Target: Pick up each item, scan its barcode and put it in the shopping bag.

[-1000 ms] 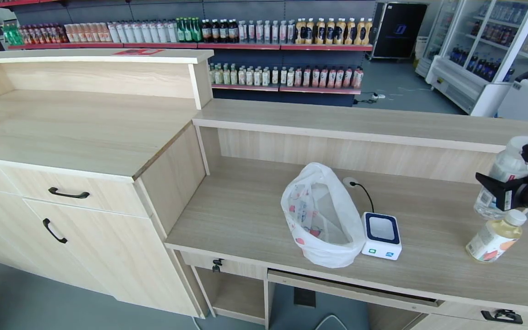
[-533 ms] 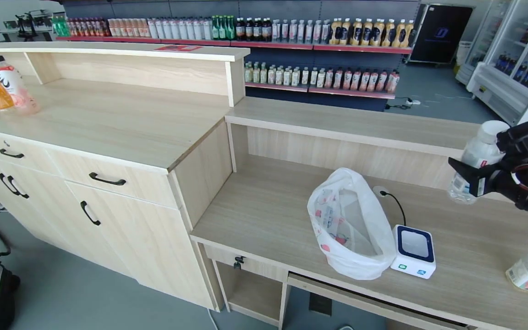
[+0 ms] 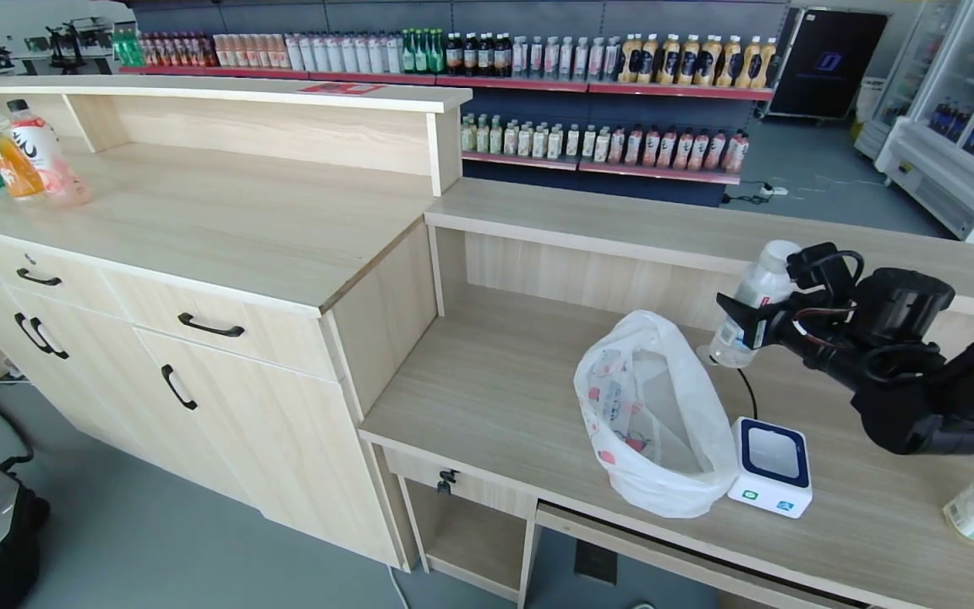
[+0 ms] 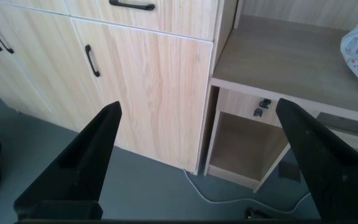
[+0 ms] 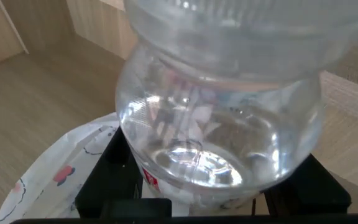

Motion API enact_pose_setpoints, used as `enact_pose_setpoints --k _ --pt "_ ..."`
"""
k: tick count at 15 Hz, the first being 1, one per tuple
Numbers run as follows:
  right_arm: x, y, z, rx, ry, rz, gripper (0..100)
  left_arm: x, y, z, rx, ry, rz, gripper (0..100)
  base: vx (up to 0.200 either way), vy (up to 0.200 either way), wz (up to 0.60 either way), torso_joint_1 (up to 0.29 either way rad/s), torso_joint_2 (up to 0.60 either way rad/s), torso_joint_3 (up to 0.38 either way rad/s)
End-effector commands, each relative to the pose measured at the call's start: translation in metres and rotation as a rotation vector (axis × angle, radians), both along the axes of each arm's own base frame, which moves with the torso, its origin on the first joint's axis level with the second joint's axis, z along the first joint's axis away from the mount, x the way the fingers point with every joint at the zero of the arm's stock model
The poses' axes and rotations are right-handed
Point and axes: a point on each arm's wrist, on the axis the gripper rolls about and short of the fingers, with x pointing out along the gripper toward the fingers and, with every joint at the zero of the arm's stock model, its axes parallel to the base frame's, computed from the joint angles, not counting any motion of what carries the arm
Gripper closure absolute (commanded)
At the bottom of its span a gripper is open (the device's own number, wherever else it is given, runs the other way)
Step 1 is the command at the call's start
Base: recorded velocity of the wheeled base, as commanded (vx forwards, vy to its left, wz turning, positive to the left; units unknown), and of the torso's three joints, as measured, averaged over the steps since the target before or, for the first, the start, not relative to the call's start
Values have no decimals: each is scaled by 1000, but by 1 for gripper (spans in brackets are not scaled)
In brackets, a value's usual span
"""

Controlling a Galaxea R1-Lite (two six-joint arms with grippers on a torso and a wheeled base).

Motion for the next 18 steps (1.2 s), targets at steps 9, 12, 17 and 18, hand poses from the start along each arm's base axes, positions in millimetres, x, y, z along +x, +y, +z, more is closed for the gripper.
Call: enact_pose_setpoints --k 9,12,17,18 --pt "55 49 -90 25 88 117 100 0 0 0 0 1 1 0 0 0 0 0 0 0" --pt "70 52 -99 46 73 122 100 0 0 0 0 1 1 0 0 0 0 0 0 0" --pt "84 53 -121 60 82 124 100 0 0 0 0 1 1 0 0 0 0 0 0 0" --pt "86 53 -125 62 87 124 100 0 0 0 0 1 1 0 0 0 0 0 0 0"
